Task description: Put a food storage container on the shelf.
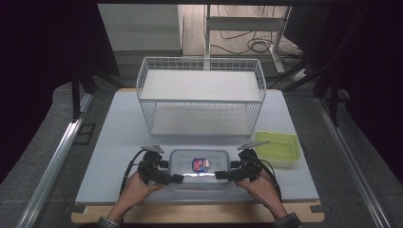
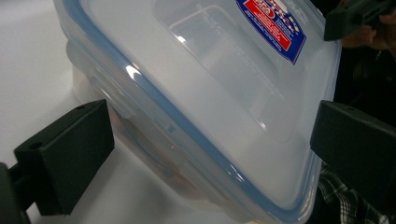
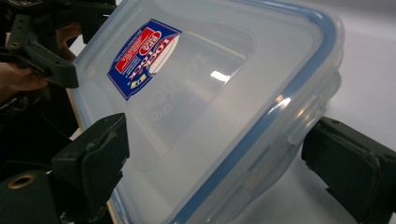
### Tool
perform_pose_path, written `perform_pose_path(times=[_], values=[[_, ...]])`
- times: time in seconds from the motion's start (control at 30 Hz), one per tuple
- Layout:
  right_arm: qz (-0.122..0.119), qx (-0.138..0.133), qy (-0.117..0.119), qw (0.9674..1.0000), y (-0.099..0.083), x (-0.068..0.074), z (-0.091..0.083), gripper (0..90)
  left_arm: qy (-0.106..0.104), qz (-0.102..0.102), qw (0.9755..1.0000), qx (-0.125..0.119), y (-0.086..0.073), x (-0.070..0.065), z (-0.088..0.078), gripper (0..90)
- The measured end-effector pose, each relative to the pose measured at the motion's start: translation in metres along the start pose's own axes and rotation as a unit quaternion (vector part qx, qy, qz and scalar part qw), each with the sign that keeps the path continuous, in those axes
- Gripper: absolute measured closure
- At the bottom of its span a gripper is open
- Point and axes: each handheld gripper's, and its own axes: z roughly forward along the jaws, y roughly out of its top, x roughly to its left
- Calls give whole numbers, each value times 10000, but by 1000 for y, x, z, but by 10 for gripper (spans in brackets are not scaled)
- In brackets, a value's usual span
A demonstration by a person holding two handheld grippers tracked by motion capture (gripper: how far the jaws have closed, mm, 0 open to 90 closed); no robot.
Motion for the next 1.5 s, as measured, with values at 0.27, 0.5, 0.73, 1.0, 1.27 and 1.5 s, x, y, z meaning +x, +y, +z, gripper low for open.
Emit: perform_pose_path(times=[0.27, 0.5, 0.73, 1.0, 1.27, 1.5], values=[[215, 45, 113, 9997, -4, -1, -3, 143, -191, -179, 9996, -55, -9, 1, -12, 140], [464, -182, 307, 9983, -7, -6, -16, 343, -213, -247, 9991, -277, -15, -2, -21, 276], [498, -344, 228, 9979, -11, 1, -24, 408, -281, -523, 9966, -568, -22, -4, -28, 404], [542, -562, 56, 9969, -17, 12, -33, 492, -18, -558, 9950, -825, -21, -13, -32, 483], [219, -910, -270, 9952, -19, 23, -33, 495, 127, -515, 9936, -995, -20, -14, -34, 513], [-75, -1128, -352, 9930, -14, 27, -35, 495, 180, -320, 9919, -1214, -17, -14, -38, 516]])
